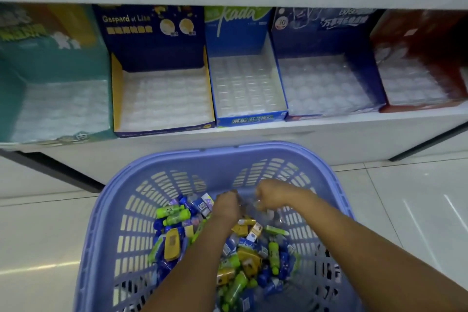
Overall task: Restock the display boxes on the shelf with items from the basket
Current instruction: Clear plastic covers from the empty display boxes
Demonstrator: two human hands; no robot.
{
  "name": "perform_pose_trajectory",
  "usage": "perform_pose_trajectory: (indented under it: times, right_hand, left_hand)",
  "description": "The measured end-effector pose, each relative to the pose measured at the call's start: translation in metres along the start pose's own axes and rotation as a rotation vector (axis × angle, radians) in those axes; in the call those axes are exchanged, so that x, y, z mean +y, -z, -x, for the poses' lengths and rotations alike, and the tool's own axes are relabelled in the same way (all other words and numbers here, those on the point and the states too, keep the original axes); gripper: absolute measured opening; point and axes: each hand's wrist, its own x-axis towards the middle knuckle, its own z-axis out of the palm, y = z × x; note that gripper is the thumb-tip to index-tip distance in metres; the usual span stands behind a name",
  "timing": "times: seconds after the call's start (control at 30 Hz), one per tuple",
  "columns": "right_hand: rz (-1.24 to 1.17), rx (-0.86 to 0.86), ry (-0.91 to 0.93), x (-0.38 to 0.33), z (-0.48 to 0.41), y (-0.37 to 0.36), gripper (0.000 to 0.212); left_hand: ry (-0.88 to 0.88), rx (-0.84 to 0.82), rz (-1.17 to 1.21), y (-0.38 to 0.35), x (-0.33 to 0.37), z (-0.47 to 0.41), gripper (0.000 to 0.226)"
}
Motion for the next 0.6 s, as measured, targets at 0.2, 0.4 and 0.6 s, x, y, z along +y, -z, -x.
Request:
perform_pose_trajectory:
  times: [0.2, 0.4, 0.6]
  right_hand:
    - [-0.626, -0.103, 0.388, 0.021, 0.083, 0.075, 0.032]
    - [-0.924, 0.436, 0.499, 0.07, 0.156, 0.126, 0.034]
    - [-0.865, 1.183, 0.329, 0.141, 0.174, 0.167, 0.034]
  left_hand:
    - [-0.096, -0.113, 0.234, 0.053, 0.035, 0.022, 0.017]
    - [-0.322, -0.213, 0.536, 0.114, 0.107, 0.072, 0.009]
    - [-0.501, -0.177, 0.511, 0.128, 0.158, 0.107, 0.014]
